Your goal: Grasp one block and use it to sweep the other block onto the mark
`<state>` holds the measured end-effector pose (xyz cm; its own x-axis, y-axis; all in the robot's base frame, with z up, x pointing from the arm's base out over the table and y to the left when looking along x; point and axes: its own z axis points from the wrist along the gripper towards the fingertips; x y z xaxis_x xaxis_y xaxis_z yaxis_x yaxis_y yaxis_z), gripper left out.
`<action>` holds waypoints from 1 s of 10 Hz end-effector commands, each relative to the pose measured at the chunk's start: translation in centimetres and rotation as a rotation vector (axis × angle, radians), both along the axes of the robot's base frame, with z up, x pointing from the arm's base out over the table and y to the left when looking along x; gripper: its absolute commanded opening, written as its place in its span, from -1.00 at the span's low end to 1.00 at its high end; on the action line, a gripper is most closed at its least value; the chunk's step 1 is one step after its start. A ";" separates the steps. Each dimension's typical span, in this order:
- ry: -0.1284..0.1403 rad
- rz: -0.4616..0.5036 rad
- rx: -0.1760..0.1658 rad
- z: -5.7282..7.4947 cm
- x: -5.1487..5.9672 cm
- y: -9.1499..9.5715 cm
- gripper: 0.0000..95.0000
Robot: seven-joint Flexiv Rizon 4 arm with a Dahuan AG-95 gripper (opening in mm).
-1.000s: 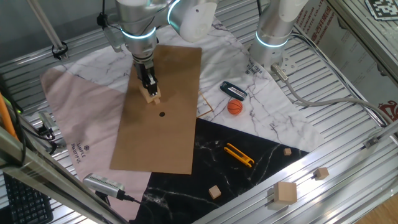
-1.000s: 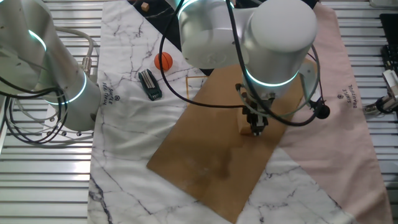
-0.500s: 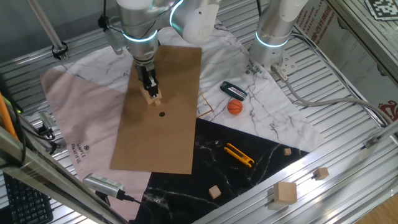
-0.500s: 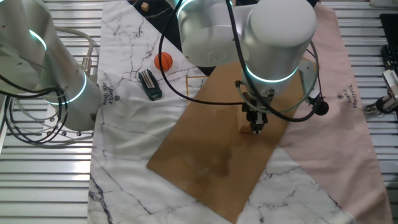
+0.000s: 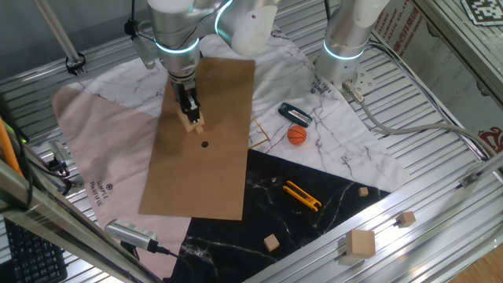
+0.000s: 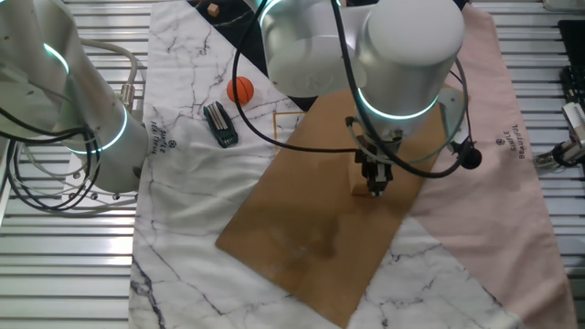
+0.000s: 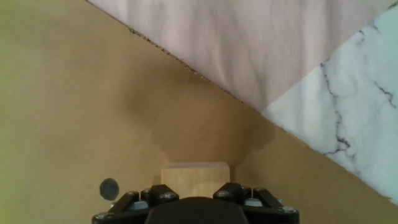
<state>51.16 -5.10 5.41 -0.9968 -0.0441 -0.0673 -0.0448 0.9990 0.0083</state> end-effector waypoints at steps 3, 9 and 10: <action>0.000 -0.027 -0.001 0.0 0.0 0.0 -1.00; 0.001 -0.045 -0.003 0.0 0.0 0.1 -1.00; 0.001 -0.048 -0.002 0.0 0.0 0.1 -1.00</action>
